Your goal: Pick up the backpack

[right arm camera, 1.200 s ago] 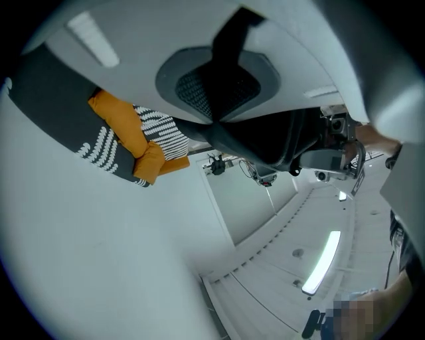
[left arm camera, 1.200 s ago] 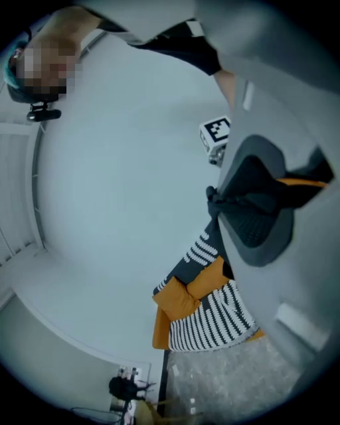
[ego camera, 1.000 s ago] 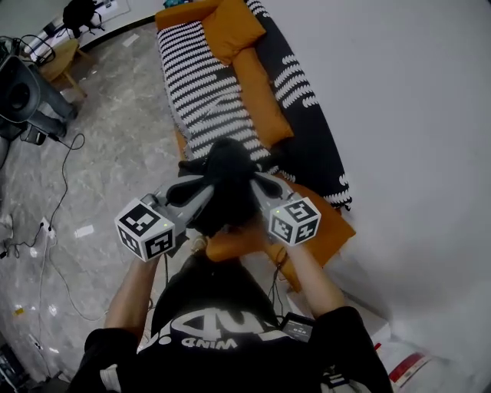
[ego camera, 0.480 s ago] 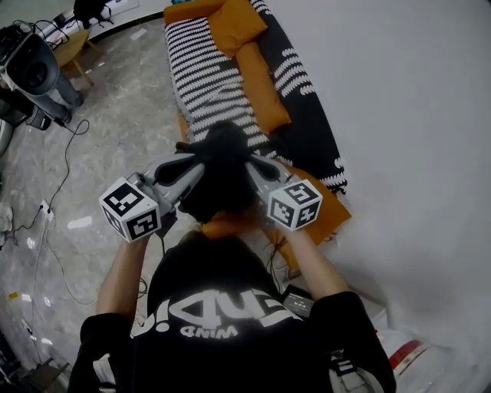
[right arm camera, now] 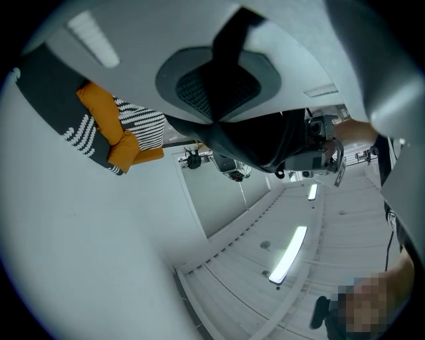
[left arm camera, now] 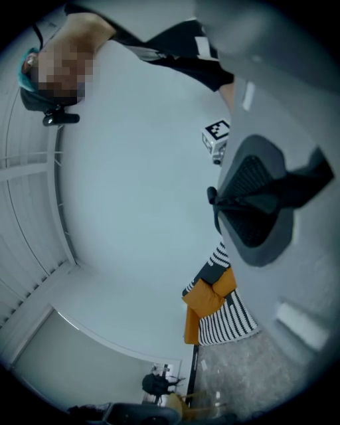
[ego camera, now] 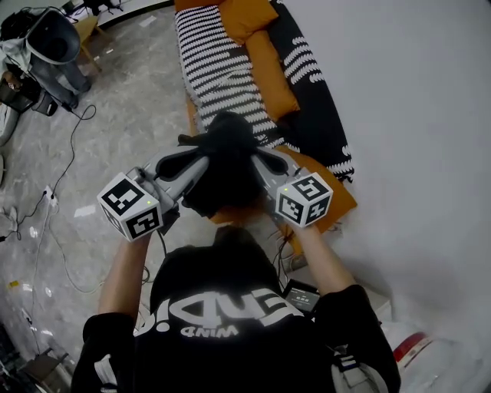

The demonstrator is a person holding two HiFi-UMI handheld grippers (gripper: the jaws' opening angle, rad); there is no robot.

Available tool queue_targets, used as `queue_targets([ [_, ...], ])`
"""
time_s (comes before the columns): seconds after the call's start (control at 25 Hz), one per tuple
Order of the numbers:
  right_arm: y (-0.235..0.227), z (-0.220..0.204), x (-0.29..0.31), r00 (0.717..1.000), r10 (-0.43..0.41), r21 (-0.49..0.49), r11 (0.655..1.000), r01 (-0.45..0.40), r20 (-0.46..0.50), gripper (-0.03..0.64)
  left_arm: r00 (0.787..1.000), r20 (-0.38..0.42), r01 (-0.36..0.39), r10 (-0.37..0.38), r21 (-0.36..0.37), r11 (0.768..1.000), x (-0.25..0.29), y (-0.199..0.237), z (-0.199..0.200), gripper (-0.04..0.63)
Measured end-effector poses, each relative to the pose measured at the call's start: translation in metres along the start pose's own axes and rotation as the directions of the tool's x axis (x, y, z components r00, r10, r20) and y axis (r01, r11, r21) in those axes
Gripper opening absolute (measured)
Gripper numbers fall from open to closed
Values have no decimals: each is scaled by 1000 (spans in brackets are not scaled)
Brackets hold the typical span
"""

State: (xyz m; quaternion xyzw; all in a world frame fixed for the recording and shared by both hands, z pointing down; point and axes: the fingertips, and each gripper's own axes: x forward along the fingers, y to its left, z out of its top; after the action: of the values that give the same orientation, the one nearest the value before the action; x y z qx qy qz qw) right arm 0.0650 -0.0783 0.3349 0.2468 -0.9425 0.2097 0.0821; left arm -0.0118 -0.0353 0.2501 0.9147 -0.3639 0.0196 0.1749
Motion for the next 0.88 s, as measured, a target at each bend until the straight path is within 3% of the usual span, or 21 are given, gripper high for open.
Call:
queue_targets([
  [0.2, 46, -10, -9, 999, -26, 10, 1000, 26, 17, 12, 999, 3, 32, -32, -11, 999, -42, -19, -6, 57],
  [0.48, 122, -50, -39, 991, -110, 52, 993, 106, 73, 12, 990, -18, 137, -136, 66, 988, -108, -69, -34, 58],
  [0.88, 224, -115, -83, 983, -172, 106, 981, 165, 63, 12, 977, -34, 211, -210, 24, 977, -192, -138, -80, 57],
])
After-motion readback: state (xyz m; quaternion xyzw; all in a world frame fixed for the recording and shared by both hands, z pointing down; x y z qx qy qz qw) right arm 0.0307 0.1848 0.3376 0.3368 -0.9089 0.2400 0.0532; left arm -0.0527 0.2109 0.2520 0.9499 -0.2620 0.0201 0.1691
